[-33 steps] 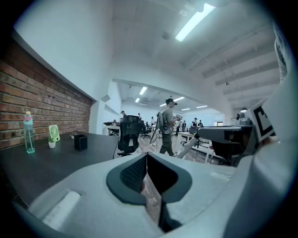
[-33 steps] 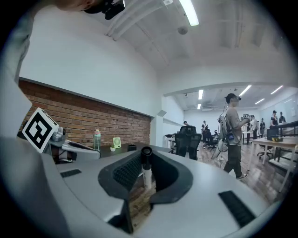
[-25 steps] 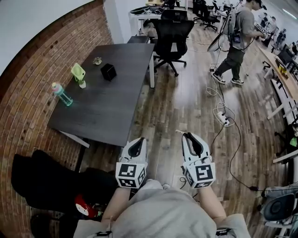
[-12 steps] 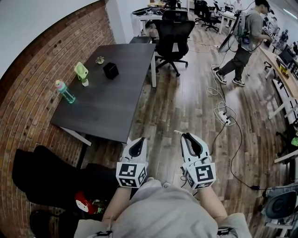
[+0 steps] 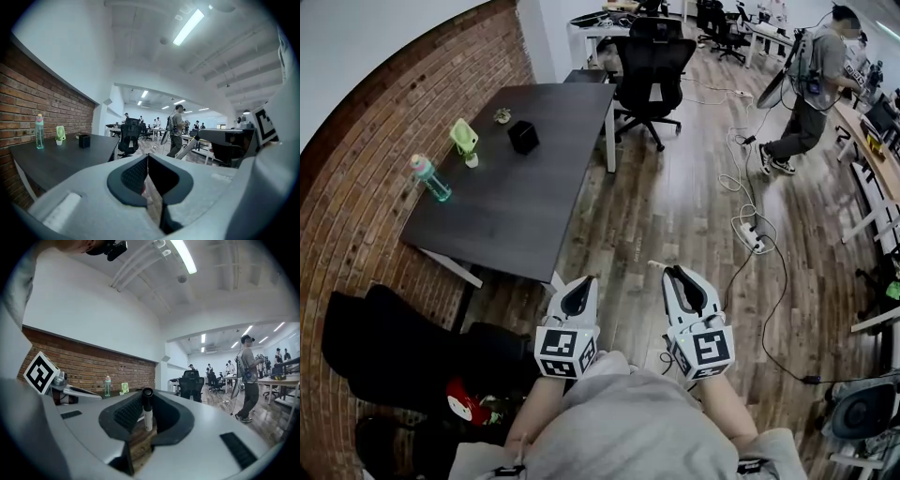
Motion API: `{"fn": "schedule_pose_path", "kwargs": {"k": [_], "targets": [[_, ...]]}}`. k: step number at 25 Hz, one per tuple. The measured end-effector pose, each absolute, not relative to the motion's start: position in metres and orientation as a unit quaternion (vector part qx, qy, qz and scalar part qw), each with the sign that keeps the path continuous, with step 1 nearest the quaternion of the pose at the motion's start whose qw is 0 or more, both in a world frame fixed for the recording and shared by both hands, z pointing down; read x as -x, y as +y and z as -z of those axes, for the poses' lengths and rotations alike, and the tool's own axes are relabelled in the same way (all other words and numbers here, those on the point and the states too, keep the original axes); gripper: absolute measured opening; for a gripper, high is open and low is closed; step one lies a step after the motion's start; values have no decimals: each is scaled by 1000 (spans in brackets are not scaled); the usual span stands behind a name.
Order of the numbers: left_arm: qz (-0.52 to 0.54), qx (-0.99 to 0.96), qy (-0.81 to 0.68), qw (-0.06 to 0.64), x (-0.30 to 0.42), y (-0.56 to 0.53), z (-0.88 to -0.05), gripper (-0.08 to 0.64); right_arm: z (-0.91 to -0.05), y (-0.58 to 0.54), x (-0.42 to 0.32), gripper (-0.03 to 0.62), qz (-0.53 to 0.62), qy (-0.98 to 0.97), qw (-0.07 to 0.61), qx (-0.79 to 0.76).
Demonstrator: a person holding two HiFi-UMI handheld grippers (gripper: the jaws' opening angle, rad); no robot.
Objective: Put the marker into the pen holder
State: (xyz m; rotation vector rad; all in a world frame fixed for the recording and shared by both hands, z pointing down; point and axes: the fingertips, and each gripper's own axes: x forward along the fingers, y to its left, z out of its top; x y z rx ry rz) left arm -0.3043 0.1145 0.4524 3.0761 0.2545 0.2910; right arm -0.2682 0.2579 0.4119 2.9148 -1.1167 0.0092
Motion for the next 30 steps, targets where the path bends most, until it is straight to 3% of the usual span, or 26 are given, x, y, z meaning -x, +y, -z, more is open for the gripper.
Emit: {"fn": "schedule_pose_path", "kwargs": {"k": [13,30], "targets": [[-102,-991,80,29,277,117,-464,17,-418,264,239,67,-7,-351,6,-936],[-116,-988,95,32,159,91,-480,17,-428,236,120,67,-16,-339,12,-941]]}}
